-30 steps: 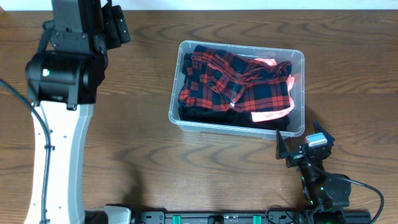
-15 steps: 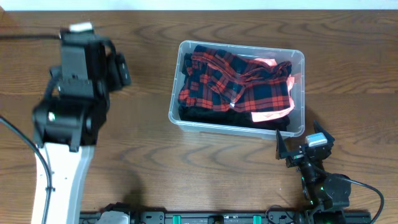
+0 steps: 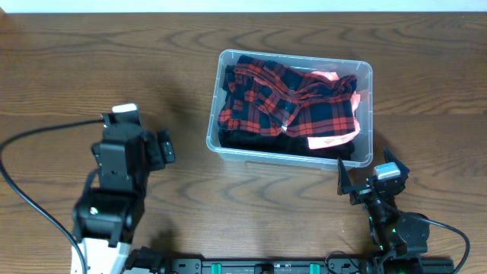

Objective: Pack container

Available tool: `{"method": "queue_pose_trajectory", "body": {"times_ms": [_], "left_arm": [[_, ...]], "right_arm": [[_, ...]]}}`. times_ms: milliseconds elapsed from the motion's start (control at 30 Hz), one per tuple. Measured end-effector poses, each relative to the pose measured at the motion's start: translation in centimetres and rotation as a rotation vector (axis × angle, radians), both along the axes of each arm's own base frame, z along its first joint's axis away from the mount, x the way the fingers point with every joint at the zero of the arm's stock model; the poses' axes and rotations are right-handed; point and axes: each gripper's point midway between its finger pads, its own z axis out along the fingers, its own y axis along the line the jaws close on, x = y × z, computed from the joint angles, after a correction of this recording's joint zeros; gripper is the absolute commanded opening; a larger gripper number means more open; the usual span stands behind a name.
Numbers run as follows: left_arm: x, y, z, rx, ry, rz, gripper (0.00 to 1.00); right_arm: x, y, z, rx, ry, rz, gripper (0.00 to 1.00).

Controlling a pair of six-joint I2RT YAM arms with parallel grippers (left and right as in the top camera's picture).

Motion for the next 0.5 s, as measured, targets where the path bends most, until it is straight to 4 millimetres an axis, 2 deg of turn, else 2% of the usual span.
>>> {"method": "queue_pose_trajectory", "body": {"times_ms": [100, 300, 500], "left_arm": [[0.0, -0.7, -2.0, -0.034, -0.054, -0.029, 0.98], [0.4, -2.0, -4.6, -0.091, -0.155, -0.092, 0.98], [-0.5, -3.1, -7.8, -0.139, -0.201, -0.154, 0.98]], "right_arm": [[0.0, 0.0, 0.0, 0.0, 0.0, 0.0, 0.99], [0.0, 0.0, 0.0, 0.0, 0.0, 0.0, 0.99], [0.0, 0.0, 0.0, 0.0, 0.0, 0.0, 0.99]]}}
